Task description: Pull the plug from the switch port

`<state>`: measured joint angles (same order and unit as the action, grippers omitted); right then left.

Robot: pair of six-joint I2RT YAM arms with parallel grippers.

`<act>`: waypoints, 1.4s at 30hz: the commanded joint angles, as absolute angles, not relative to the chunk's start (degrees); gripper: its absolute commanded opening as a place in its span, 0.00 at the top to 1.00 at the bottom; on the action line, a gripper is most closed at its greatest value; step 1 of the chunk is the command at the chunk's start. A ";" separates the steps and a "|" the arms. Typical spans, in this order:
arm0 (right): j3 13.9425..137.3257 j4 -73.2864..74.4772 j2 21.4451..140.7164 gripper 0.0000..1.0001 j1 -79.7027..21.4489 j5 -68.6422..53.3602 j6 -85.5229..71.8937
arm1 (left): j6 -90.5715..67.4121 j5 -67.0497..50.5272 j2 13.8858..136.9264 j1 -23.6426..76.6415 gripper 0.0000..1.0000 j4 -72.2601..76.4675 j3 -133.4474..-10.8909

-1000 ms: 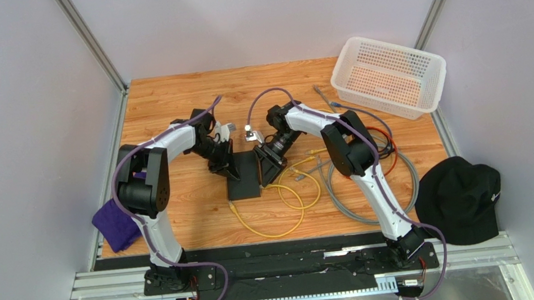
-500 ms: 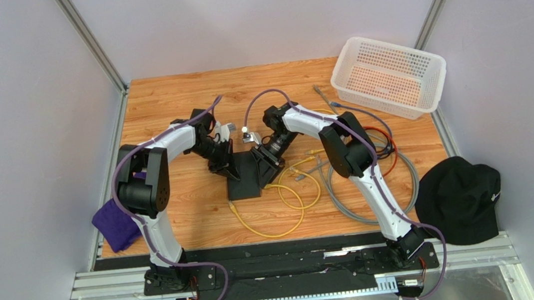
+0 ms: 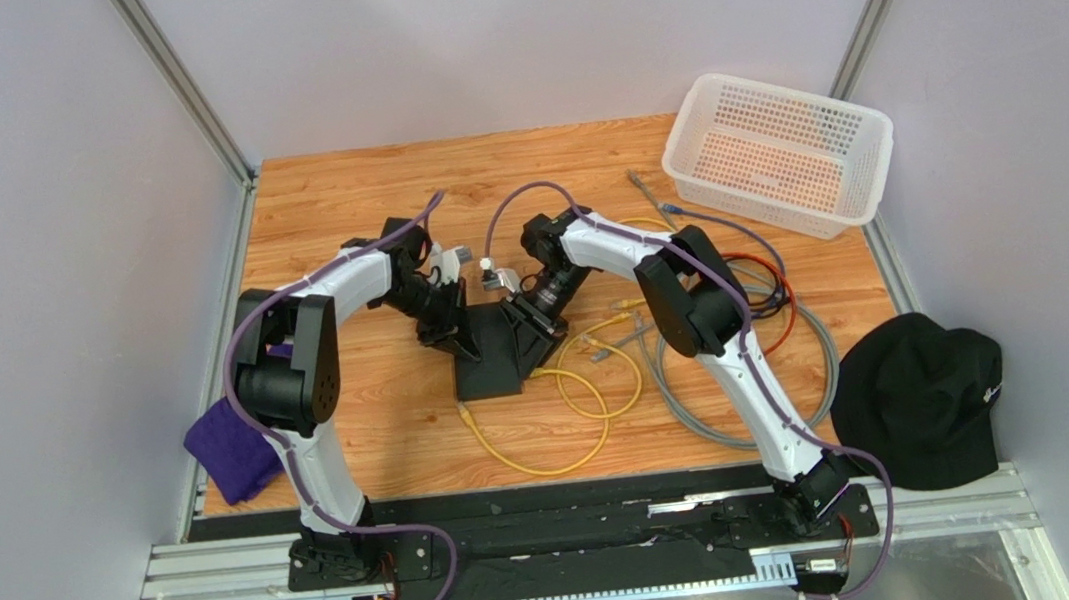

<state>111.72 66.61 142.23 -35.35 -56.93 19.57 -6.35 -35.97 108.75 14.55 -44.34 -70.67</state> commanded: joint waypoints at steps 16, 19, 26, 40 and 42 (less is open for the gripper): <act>109.78 60.56 147.13 0.78 -37.27 -40.87 21.97 | -4.83 -32.52 109.25 14.41 1.00 -42.89 -71.54; 109.78 60.64 147.39 0.82 -37.27 -38.95 21.18 | -4.75 -32.43 109.34 14.41 1.00 -42.89 -71.46; 109.34 60.64 146.87 0.86 -36.83 -36.39 18.99 | -4.31 -31.91 109.34 14.41 1.00 -43.15 -71.72; 111.02 63.80 146.08 0.86 -35.77 -40.86 20.39 | -4.22 -31.81 109.07 14.68 1.00 -42.71 -71.54; 108.99 64.60 145.64 0.86 -36.03 -40.35 22.14 | -4.39 -31.90 109.25 14.68 1.00 -42.80 -71.63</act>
<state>113.65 68.31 143.04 -35.70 -53.01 17.39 -6.31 -35.77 108.75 14.55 -44.31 -70.70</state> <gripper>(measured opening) 0.219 0.007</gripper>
